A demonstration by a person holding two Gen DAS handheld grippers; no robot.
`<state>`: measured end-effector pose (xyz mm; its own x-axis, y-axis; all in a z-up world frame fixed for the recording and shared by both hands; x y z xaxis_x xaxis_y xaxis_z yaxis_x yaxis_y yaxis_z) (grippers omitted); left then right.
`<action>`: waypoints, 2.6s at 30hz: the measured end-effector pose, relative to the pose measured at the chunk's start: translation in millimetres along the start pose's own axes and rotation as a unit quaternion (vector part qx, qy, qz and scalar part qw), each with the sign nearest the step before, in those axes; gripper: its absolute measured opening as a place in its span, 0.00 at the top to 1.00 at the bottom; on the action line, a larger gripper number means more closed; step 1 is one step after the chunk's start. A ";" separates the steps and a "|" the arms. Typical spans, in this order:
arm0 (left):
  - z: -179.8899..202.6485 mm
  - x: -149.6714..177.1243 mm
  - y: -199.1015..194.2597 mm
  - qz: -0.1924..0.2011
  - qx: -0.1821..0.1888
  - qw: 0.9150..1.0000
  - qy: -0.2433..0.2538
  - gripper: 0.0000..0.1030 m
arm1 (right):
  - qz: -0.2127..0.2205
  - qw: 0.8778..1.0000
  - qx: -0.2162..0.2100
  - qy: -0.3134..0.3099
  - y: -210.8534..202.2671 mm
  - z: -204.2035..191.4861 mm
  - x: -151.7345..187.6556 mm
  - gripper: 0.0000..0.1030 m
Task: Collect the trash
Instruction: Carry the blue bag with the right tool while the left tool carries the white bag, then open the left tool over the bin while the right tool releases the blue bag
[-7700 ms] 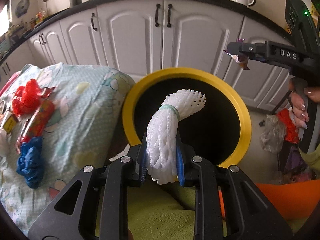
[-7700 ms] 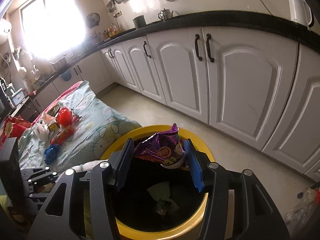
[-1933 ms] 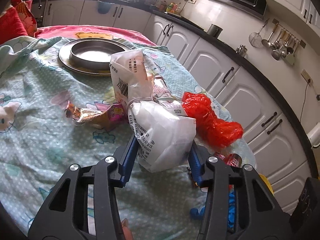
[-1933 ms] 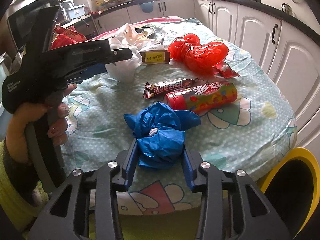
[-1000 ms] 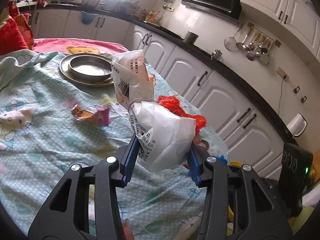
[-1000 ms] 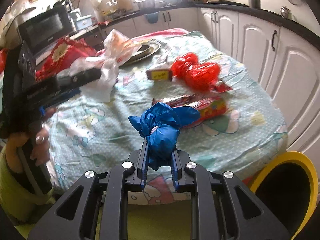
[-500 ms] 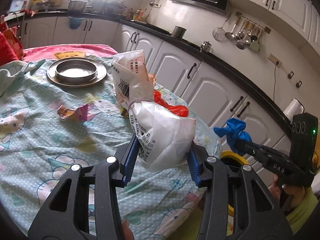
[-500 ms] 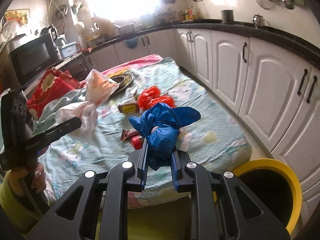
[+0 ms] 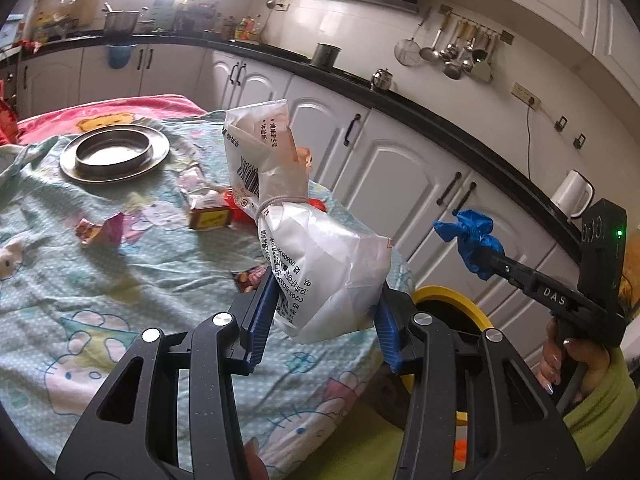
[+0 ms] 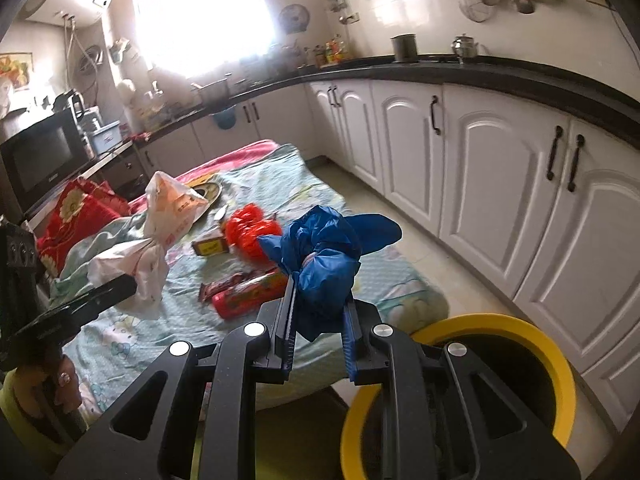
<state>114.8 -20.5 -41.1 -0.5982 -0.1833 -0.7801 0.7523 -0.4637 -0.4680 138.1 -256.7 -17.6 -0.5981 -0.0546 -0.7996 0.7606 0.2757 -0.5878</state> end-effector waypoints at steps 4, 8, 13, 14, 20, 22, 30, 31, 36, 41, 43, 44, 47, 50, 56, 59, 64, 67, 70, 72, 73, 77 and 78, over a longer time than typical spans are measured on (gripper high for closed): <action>11.4 2.0 5.0 -0.006 0.006 1.000 0.012 0.64 | 0.008 1.000 0.010 0.008 -6.0 10.5 0.0 0.82; 19.4 4.7 9.5 -0.013 0.012 1.000 0.023 0.64 | 0.014 1.000 0.019 0.015 -11.9 20.1 3.5 0.82; 29.4 9.2 15.7 -0.021 0.017 0.999 0.034 0.64 | 0.016 0.999 0.028 0.025 -15.9 32.0 7.4 0.82; 30.1 9.8 16.7 -0.022 0.019 0.999 0.036 0.64 | 0.017 0.999 0.031 0.027 -16.8 34.7 8.5 0.82; 44.7 14.8 24.7 -0.032 0.028 0.998 0.051 0.64 | 0.019 0.998 0.044 0.036 -21.4 48.5 15.1 0.82; 49.1 16.6 27.7 -0.036 0.031 0.997 0.056 0.64 | 0.019 0.998 0.049 0.040 -23.7 53.9 18.2 0.82; 65.9 27.0 41.8 -0.058 0.044 0.995 0.072 0.64 | 0.014 0.996 0.071 0.059 -28.9 80.3 31.3 0.82; 68.4 28.4 43.6 -0.060 0.046 0.994 0.074 0.64 | 0.013 0.995 0.074 0.062 -29.7 84.2 33.4 0.82; 81.6 38.1 54.5 -0.076 0.057 0.992 0.088 0.64 | 0.010 0.993 0.087 0.074 -32.6 101.0 43.7 0.82; 92.8 48.0 65.8 -0.096 0.067 0.988 0.101 0.64 | 0.001 0.991 0.102 0.086 -32.9 120.0 56.6 0.82; 97.7 52.6 70.9 -0.103 0.072 0.986 0.108 0.64 | -0.003 0.990 0.107 0.089 -33.1 124.6 61.5 0.82; 99.9 53.6 72.8 -0.106 0.074 0.985 0.110 0.64 | -0.006 0.990 0.109 0.090 -33.1 126.1 63.8 0.82; 105.6 59.5 81.7 -0.121 0.081 0.982 0.116 0.64 | -0.015 0.988 0.117 0.096 -32.6 134.1 72.9 0.82; 112.1 65.5 92.1 -0.138 0.089 0.979 0.123 0.64 | -0.021 0.987 0.121 0.100 -32.0 141.8 79.0 0.82; 126.2 75.3 116.4 -0.177 0.102 0.968 0.143 0.64 | -0.036 0.985 0.124 0.113 -28.2 156.5 91.9 0.82; 129.6 81.9 125.4 -0.197 0.112 0.963 0.144 0.64 | -0.045 0.985 0.120 0.114 -25.0 159.2 95.6 0.82; 137.2 87.1 136.4 -0.216 0.122 0.956 0.155 0.63 | -0.057 0.984 0.115 0.120 -21.3 162.9 102.8 0.80; 139.9 88.9 139.8 -0.222 0.127 0.954 0.160 0.63 | -0.062 0.984 0.113 0.126 -19.8 165.8 105.0 0.80; 141.2 89.7 142.1 -0.224 0.131 0.952 0.161 0.61 | -0.064 0.983 0.113 0.131 -19.1 168.2 106.5 0.80; 141.3 91.1 143.6 -0.226 0.133 0.952 0.160 0.60 | -0.066 0.982 0.113 0.134 -18.2 169.9 106.8 0.80; 141.3 91.7 144.6 -0.228 0.135 0.951 0.158 0.60 | -0.067 0.982 0.112 0.135 -17.9 170.4 107.0 0.79; 142.7 93.3 145.0 -0.229 0.135 0.951 0.157 0.55 | -0.064 0.982 0.114 0.140 -20.4 171.3 104.2 0.69; 142.9 93.3 144.6 -0.227 0.134 0.952 0.158 0.51 | -0.063 0.982 0.114 0.139 -20.5 170.9 102.8 0.65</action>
<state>128.3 -228.6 -122.1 -0.7005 0.3389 -0.6280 0.3130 -0.6449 -0.6972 104.1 -432.0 -108.8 -0.7128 0.1974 -0.6731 0.6940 0.0588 -0.7176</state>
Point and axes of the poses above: each gripper's, at about its wrist camera, not at the fingertips, and y roughly the way its jaws point, z to its right, x to its underside, the point moved 2 cm from there along y, roughly the way its jaws point, and after that the axes turned 8 degrees about x, right-handed, at the moved point
